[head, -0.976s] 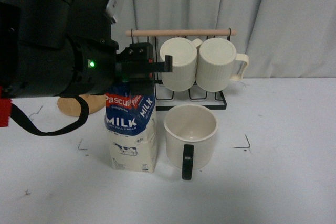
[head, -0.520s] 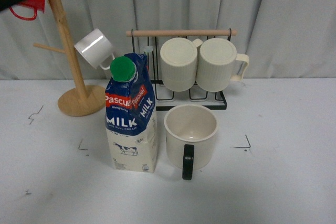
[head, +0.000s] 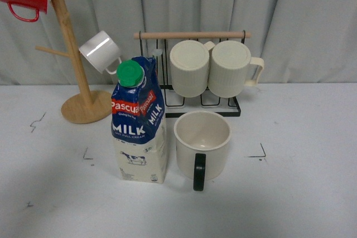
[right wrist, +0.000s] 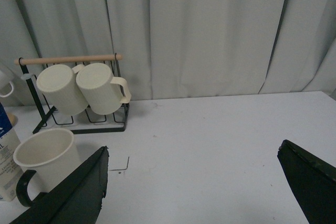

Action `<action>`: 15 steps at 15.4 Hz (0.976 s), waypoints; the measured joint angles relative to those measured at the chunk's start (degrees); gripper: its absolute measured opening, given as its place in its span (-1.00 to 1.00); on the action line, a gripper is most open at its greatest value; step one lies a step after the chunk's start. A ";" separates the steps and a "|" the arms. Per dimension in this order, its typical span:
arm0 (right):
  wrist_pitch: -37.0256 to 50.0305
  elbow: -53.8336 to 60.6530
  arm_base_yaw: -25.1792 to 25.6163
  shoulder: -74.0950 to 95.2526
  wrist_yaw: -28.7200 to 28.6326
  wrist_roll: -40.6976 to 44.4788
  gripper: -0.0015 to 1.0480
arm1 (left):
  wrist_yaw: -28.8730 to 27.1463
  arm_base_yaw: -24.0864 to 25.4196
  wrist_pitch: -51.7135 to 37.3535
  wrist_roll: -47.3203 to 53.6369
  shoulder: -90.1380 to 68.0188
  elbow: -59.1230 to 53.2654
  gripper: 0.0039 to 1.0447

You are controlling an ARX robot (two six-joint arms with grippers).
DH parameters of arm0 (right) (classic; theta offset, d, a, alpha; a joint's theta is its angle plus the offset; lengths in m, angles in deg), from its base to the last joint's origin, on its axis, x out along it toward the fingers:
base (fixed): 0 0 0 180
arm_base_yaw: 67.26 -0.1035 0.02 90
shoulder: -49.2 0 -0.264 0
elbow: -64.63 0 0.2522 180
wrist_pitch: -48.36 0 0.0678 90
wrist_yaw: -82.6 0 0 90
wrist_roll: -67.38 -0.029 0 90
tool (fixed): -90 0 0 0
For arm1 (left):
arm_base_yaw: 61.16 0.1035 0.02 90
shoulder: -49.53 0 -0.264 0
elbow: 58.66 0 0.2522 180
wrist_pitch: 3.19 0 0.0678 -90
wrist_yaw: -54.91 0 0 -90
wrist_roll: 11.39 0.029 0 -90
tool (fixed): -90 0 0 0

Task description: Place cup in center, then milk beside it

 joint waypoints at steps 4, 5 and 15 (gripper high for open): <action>0.00 0.00 0.00 0.00 -0.02 0.00 0.87 | 0.00 0.00 0.85 0.00 1.70 -0.81 -0.97; 0.02 0.00 0.00 0.00 0.00 0.00 0.87 | 0.00 0.00 1.07 0.00 2.27 -1.11 -0.97; 0.02 0.00 0.00 0.00 0.00 0.00 0.87 | -0.04 0.00 9.33 0.02 16.81 -7.13 -0.97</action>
